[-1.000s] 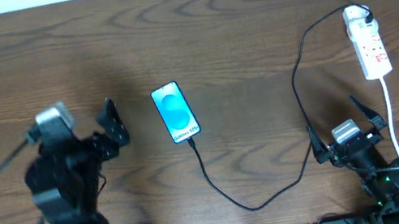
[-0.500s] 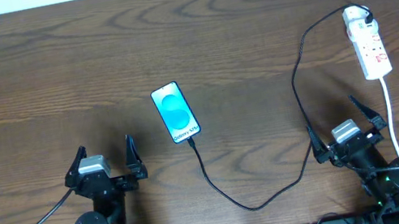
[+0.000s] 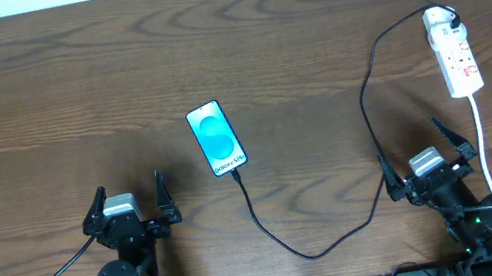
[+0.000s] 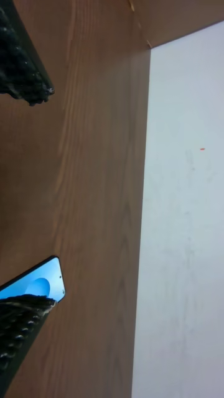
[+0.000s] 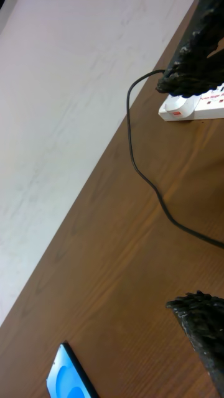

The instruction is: Plug charger to phone and switch on socket

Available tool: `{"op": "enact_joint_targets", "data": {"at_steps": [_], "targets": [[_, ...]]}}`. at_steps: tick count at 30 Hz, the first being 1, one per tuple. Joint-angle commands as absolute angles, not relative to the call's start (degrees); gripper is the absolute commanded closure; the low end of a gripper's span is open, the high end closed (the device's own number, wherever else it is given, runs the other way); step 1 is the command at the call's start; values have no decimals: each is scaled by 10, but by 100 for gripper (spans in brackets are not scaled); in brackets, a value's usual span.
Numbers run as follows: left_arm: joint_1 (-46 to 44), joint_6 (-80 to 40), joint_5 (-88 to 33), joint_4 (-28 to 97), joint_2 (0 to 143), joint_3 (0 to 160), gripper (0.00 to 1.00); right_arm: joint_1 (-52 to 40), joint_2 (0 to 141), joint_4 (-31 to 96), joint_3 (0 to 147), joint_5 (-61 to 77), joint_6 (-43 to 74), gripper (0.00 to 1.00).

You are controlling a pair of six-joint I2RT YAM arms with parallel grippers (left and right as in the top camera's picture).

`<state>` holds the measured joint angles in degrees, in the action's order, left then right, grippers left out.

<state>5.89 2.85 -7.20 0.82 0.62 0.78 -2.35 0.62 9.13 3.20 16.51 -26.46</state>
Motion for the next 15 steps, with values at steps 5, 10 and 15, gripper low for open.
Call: {"op": "enact_joint_targets", "data": {"at_steps": [5, 10, 15], "targets": [[57, 34, -76, 34, 3, 2, 1, -27, 3, 91, 29, 166, -266, 1], [57, 34, -76, 34, 4, 2, 0, -27, 3, 91, 29, 166, -266, 1], [57, 34, -76, 34, 6, 2, 1, -27, 3, 91, 29, 166, -266, 1]]}}
